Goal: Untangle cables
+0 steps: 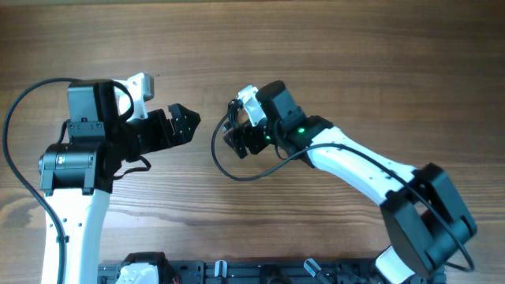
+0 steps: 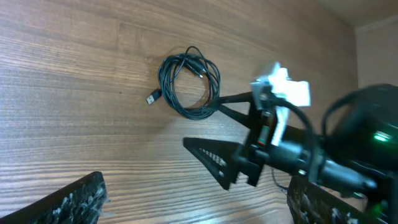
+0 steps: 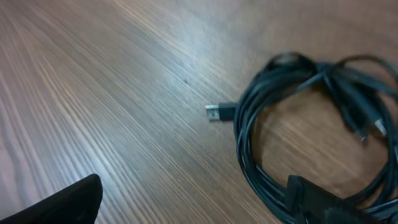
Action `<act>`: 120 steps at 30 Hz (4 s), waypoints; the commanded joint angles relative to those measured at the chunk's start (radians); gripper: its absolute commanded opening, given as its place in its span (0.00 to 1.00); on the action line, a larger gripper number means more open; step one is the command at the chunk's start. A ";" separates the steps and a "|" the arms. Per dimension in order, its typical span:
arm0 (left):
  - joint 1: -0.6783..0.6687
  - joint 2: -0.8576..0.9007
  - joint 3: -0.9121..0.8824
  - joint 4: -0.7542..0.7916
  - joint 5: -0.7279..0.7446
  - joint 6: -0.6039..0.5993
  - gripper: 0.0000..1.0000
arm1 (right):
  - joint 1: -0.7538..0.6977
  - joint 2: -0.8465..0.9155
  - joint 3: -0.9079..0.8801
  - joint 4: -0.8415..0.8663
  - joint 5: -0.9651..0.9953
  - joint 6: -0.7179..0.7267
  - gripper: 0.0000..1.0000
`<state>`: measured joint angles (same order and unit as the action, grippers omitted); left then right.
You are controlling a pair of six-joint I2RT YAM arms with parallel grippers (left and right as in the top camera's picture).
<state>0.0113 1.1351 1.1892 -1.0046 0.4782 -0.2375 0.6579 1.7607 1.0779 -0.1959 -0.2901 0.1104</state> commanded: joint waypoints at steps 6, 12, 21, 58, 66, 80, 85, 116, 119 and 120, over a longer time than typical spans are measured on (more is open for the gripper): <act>-0.003 0.000 0.014 -0.053 0.023 0.021 0.93 | -0.001 0.105 0.014 0.019 0.085 -0.139 0.89; -0.003 0.000 0.014 -0.084 0.023 0.021 0.95 | -0.001 0.134 0.014 0.127 0.151 -0.174 0.88; -0.003 0.000 0.014 -0.123 0.023 0.021 0.98 | -0.001 0.182 0.014 0.274 0.182 -0.177 0.80; -0.003 0.000 0.014 -0.097 0.019 0.021 0.93 | -0.001 -0.494 0.014 0.065 -0.031 -0.053 0.04; -0.003 0.000 0.014 -0.011 0.019 0.119 0.87 | -0.001 -0.500 0.014 0.155 -0.234 -0.021 0.04; -0.003 0.015 0.014 0.241 0.029 0.272 0.60 | -0.001 -0.500 0.014 0.105 -0.264 -0.004 0.05; -0.003 0.016 0.014 0.260 0.246 0.607 0.67 | -0.001 -0.500 0.014 0.063 -0.282 -0.006 0.04; -0.100 0.017 0.014 0.410 0.287 0.032 0.45 | -0.001 -0.499 0.014 -0.086 -0.065 -0.003 0.04; -0.100 0.018 0.014 0.433 0.287 -0.355 0.43 | -0.001 -0.499 0.014 -0.075 -0.028 0.021 0.04; -0.100 0.021 0.014 0.433 0.287 -0.425 0.43 | -0.001 -0.499 0.014 -0.075 -0.010 0.031 0.04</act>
<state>-0.0845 1.1465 1.1908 -0.5777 0.7673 -0.2584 0.6579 1.2808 1.0851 -0.2855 -0.3595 0.1089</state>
